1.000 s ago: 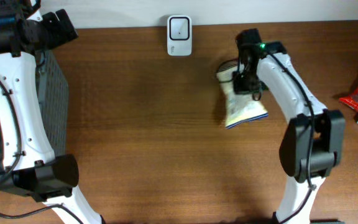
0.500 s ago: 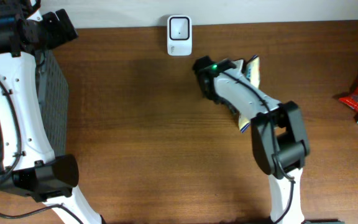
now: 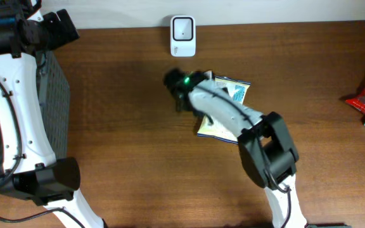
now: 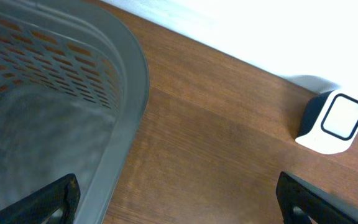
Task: Scan the item barcode
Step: 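Lift and turn the yellow wipes pack in the right gripper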
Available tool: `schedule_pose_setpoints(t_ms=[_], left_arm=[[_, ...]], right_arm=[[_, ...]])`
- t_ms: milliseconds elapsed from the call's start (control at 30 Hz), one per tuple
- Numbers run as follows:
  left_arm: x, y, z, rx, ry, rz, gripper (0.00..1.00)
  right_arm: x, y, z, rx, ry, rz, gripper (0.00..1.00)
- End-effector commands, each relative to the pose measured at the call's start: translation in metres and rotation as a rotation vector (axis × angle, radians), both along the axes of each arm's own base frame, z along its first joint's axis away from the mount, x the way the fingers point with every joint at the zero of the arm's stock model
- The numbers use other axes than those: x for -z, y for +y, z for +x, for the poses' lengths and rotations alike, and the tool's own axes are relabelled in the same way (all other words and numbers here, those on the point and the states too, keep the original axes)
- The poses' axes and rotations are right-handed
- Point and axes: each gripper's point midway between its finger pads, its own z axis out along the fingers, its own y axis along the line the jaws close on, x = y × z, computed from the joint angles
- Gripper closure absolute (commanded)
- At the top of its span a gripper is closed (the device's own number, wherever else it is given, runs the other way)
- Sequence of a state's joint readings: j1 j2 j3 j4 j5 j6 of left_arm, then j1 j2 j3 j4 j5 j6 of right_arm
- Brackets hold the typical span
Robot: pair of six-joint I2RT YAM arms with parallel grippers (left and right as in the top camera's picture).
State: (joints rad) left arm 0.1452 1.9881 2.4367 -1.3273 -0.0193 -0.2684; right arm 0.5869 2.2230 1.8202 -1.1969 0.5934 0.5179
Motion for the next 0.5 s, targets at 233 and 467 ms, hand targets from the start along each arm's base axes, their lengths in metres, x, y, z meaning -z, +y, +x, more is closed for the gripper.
schedule_pose_setpoints(t_ms=[233,467], left_arm=[[-0.002,0.004,0.002,0.002,-0.004,0.020,0.01],[-0.002,0.004,0.002,0.002,-0.004,0.020,0.01]], right_arm=[[0.012,0.012,0.018,0.051,0.079,0.331,0.22],[0.049,0.006,-0.002,0.121,0.016,0.218,0.30]])
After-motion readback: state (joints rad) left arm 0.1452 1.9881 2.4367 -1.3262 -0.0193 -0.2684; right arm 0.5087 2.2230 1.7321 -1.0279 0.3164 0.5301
